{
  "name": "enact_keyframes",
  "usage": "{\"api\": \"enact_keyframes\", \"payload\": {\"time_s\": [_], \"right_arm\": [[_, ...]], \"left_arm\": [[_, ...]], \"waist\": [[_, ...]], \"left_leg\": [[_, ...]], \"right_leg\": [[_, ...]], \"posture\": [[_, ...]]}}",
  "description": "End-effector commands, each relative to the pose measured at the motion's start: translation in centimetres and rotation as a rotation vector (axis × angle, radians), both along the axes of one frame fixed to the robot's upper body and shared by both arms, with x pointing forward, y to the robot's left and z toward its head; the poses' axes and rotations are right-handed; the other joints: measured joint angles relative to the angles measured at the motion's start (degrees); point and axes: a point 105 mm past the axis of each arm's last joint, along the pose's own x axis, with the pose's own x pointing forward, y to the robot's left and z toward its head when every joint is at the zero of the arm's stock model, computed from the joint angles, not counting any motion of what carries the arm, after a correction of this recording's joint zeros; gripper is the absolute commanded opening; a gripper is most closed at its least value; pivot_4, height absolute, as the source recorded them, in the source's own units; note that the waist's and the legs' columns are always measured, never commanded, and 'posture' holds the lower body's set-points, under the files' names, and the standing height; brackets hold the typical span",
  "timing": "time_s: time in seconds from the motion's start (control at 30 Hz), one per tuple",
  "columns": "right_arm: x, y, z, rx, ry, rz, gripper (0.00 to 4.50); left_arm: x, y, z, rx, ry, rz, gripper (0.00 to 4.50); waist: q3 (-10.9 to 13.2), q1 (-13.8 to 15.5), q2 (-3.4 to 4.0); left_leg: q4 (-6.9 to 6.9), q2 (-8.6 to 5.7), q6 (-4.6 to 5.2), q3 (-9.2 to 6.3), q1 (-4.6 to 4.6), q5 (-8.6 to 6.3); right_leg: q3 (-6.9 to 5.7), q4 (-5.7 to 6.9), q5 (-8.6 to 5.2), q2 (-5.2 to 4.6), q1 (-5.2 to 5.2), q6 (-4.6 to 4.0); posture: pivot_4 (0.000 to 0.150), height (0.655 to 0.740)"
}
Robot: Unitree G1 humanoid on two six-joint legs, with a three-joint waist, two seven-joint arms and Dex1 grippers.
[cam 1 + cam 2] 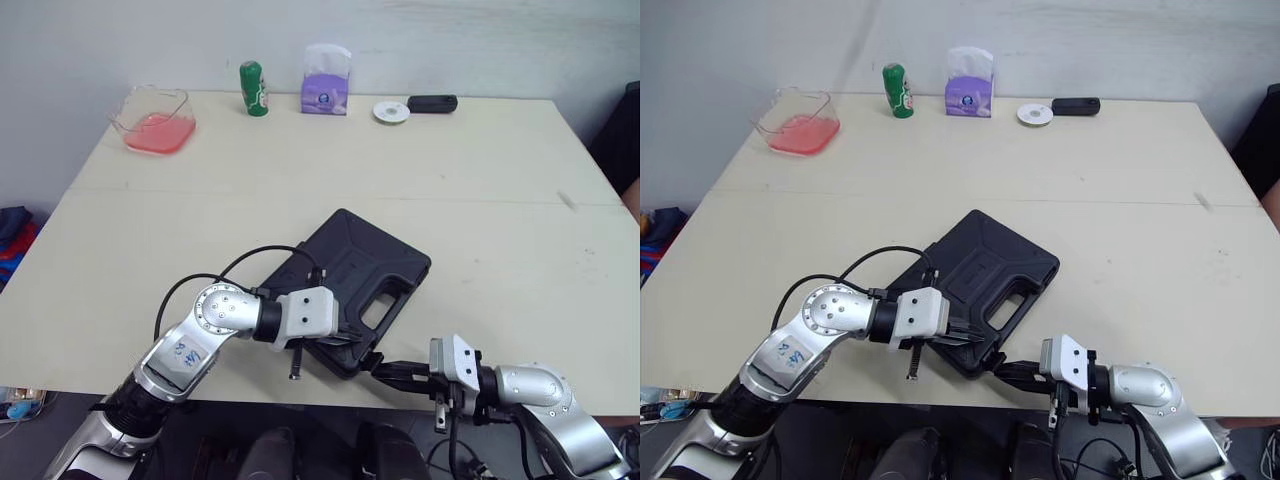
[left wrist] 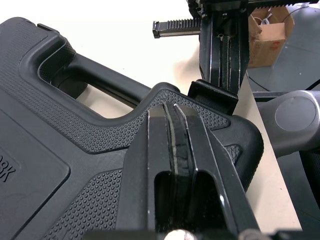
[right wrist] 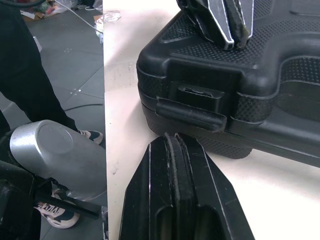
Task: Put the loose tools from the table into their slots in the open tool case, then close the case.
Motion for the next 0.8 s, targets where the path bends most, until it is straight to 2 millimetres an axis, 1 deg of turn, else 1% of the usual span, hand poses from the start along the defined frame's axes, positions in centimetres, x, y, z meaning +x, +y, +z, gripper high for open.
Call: {"api": "enact_keyframes", "payload": {"time_s": [0.03, 0.2, 0.37, 0.57, 0.7, 0.8], "right_arm": [[-0.7, 0.8, 1.2, 0.039, -0.046, 0.051, 0.01], [-0.6, 1.1, 1.6, 0.056, -0.066, 0.064, 0.01], [-0.2, 1.5, 1.8, 0.068, -0.074, 0.075, 0.01], [1.1, 2.4, 2.4, 0.089, -0.097, 0.08, 0.01], [1.5, 3.2, 2.6, 0.095, -0.099, 0.1, 0.01], [1.7, 3.3, 2.6, 0.094, -0.098, 0.096, 0.01]], "left_arm": [[0.1, 2.4, -6.0, 0.198, 0.192, 0.117, 0.0], [0.1, 2.9, -6.2, 0.211, 0.198, 0.116, 0.0], [0.1, 3.3, -6.3, 0.217, 0.205, 0.128, 0.0], [-0.1, 3.7, -6.6, 0.232, 0.227, 0.143, 0.0], [-0.1, 3.9, -6.9, 0.248, 0.235, 0.153, 0.0], [-0.3, 4.2, -7.2, 0.26, 0.24, 0.16, 0.0]], "waist": [[-0.1, 0.0, 0.01], [-0.1, -0.2, -0.02], [-0.5, -0.4, 0.02], [-0.7, -0.7, -0.13], [-0.8, -1.0, -0.13], [-0.9, -1.0, -0.1]], "left_leg": [[0.0, 0.0, 0.0, 0.01, 0.01, 0.0], [-0.01, 0.03, 0.0, 0.0, 0.03, -0.02], [-0.03, 0.06, -0.03, 0.01, 0.06, -0.04], [-0.1, 0.15, -0.09, 0.01, 0.13, -0.08], [-0.11, 0.26, -0.15, 0.03, 0.2, -0.1], [-0.21, 0.38, -0.23, 0.01, 0.24, -0.08]], "right_leg": [[0.0, 0.0, 0.0, 0.0, 0.0, 0.0], [0.0, 0.0, -0.01, 0.0, 0.0, -0.02], [0.0, 0.0, -0.03, 0.0, 0.0, -0.06], [-0.02, 0.03, -0.09, 0.05, 0.0, -0.16], [-0.02, 0.12, -0.1, 0.11, 0.0, -0.28], [-0.05, 0.14, -0.11, 0.21, -0.02, -0.43]], "posture": [[0.15, 0.74], [0.15, 0.74], [0.15, 0.74], [0.15, 0.74], [0.15, 0.74], [0.15, 0.74]]}}
